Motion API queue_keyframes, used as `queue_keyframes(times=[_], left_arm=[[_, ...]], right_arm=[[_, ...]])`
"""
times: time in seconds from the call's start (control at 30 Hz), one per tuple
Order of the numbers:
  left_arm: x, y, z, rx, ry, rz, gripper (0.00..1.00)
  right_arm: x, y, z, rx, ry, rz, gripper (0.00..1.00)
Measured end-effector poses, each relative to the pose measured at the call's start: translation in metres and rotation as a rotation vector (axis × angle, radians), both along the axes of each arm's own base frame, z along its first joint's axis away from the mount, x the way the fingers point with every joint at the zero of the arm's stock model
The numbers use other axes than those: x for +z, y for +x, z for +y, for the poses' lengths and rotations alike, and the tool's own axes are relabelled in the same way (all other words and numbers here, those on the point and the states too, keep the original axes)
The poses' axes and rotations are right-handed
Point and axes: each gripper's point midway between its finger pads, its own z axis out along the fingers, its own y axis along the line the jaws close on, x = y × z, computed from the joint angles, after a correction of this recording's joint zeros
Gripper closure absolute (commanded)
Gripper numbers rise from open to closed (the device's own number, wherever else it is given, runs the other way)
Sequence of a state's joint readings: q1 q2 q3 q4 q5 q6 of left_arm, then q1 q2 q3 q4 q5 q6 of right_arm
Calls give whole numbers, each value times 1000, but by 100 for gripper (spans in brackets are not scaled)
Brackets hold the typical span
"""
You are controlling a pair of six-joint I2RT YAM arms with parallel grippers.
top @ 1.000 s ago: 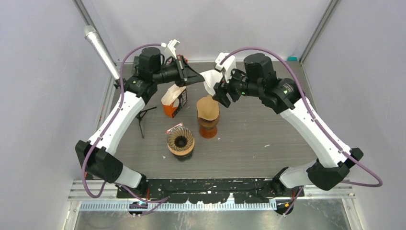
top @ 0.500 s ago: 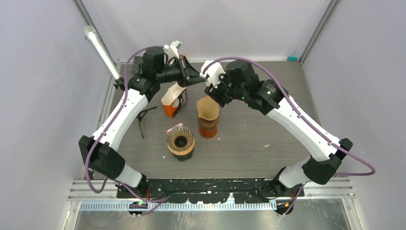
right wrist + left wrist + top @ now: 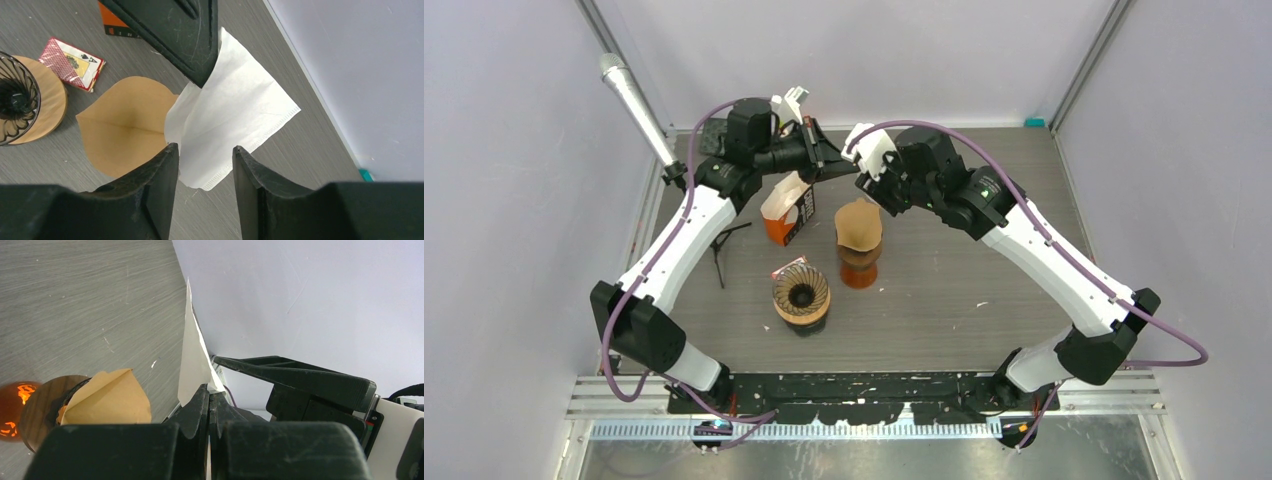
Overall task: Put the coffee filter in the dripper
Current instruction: Place the coffee filter in the coffee dripper.
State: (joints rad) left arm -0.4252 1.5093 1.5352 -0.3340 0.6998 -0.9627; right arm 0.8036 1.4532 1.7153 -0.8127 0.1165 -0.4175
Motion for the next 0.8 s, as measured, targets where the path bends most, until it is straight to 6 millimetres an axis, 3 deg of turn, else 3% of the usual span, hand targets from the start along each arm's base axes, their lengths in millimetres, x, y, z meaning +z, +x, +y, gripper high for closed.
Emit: queue_keyframes(times=[0.4,0.5,0.67,0.8], left_arm=[[0,0,0,0,0,0,100],[0,0,0,0,0,0,100],[0,0,0,0,0,0,100],[0,0,0,0,1,-1,100]], right_arm=[[2,3,-3,-21,-12,-20,69],[3,4,-4,-29,-15,-30,77],[6,7,-5,-41,-20,-47,98],[6,8,-5,-49,-19,-52,100]])
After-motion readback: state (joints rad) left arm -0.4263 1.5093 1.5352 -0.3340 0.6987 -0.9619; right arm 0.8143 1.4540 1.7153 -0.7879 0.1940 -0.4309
